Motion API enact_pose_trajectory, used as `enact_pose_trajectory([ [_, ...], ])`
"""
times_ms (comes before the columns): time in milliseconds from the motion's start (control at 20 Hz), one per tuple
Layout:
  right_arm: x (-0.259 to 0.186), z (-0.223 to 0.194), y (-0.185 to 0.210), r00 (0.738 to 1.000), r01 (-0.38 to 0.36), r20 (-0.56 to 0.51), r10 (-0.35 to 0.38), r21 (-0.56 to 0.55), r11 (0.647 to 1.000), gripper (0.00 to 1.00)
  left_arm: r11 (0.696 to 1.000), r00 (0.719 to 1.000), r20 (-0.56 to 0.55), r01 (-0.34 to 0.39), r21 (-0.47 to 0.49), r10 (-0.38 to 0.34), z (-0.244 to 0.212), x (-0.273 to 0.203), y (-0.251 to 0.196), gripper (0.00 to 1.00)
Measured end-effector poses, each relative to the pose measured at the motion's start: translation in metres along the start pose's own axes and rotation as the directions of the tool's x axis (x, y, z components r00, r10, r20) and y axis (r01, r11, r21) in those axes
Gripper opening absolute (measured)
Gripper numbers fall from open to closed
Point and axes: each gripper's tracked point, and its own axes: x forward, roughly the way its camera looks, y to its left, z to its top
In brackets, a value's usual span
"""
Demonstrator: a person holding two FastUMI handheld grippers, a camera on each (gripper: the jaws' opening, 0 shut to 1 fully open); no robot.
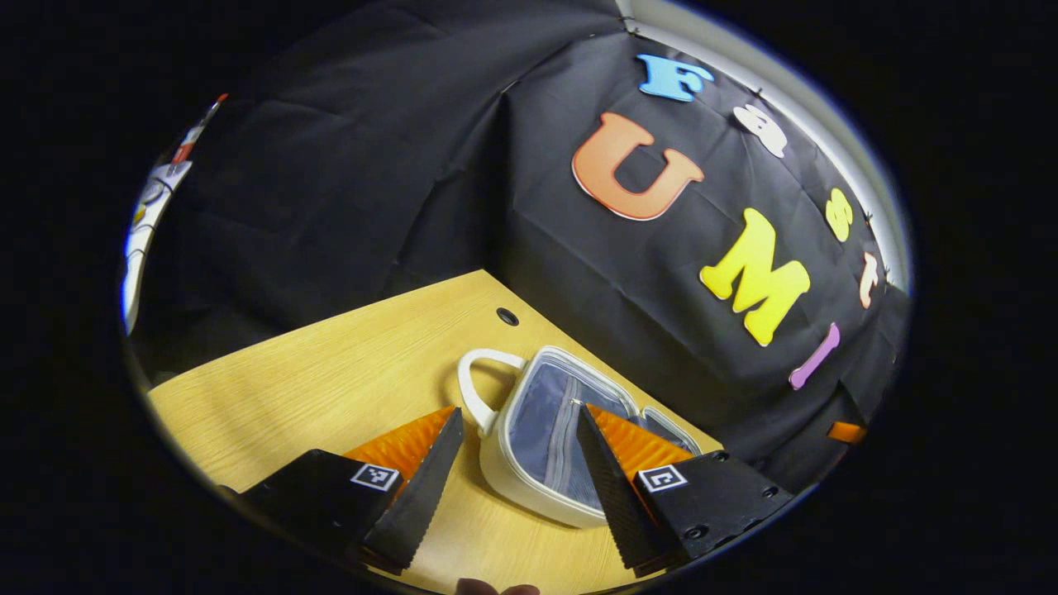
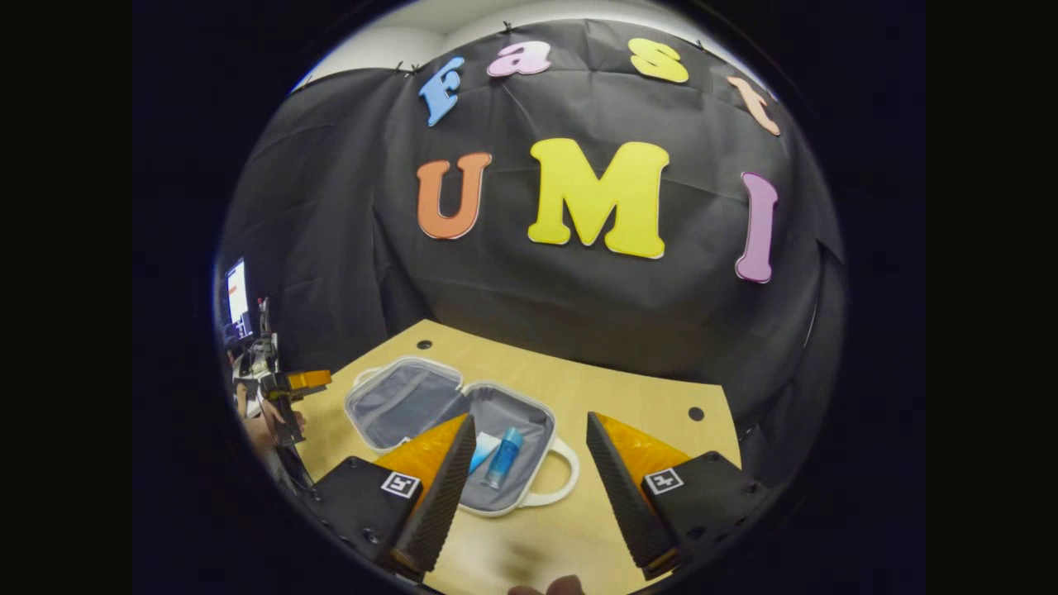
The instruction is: First open the suitcase, pack the skin care products into it, and then close the suitcase.
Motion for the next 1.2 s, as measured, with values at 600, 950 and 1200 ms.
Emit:
enact_pose_trajectory([
  [600, -0.02, -0.005, -0.011, 0.997, 0.068, -0.037, -0.068, 0.015, 0.998, 0.8, 0.979, 0.99, -0.138, -0.059, -0.195, 0.032, -0.017, 0.107, 0.043, 0.76],
  [950, -0.025, -0.005, -0.022, 0.995, 0.096, -0.029, -0.094, 0.062, 0.993, 0.8, 0.969, 0.972, -0.231, -0.102, -0.225, 0.048, -0.033, 0.126, 0.043, 0.27],
  [1200, -0.035, -0.004, -0.03, 0.995, 0.103, -0.007, -0.103, 0.082, 0.991, 0.8, 0.958, 0.98, -0.196, -0.082, -0.274, 0.028, -0.015, 0.121, 0.03, 0.12],
])
